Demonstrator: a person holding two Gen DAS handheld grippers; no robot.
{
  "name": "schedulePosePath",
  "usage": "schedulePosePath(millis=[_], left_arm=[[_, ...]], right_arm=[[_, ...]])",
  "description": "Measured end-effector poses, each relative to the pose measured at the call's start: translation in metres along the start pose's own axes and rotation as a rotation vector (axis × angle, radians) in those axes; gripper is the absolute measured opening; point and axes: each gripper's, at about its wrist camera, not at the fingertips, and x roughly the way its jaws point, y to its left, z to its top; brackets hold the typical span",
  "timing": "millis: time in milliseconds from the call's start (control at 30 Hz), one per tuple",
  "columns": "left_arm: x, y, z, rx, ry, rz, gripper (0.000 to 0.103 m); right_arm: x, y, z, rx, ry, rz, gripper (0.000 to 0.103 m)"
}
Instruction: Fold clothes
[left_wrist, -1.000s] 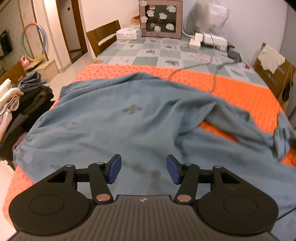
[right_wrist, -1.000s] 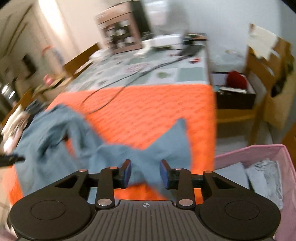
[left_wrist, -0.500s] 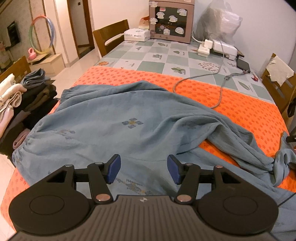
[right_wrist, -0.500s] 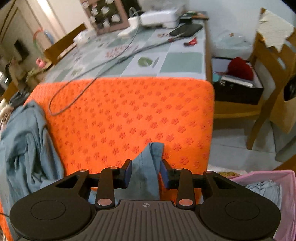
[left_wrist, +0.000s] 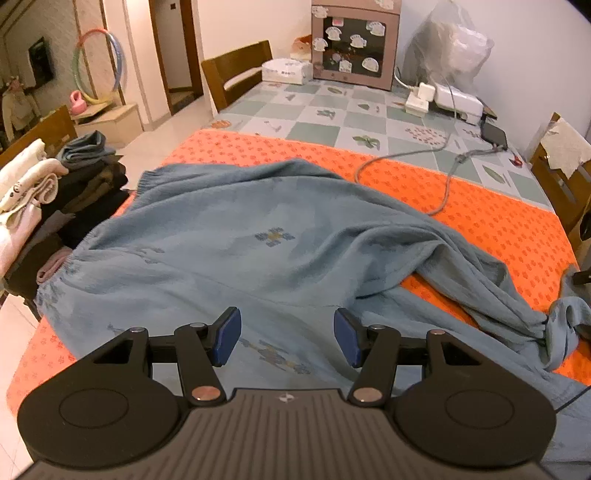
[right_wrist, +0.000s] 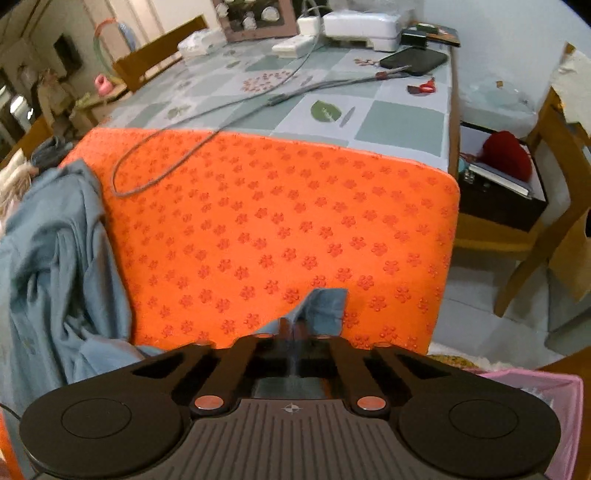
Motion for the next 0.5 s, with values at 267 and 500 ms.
schedulePosePath(millis=[267, 500], left_arm=[[-0.009, 0.008, 0.015, -0.021, -0.049, -0.003, 0.062], [-0.016, -0.005, 0.034, -0.037, -0.084, -0.103, 0.062]], right_arm=[[-0.132, -0.015, -0.024, 0.189, -0.282, -0.003, 0.002], [-0.237, -0.036, -0.078, 0.415, -0.501, -0.012, 0.002]])
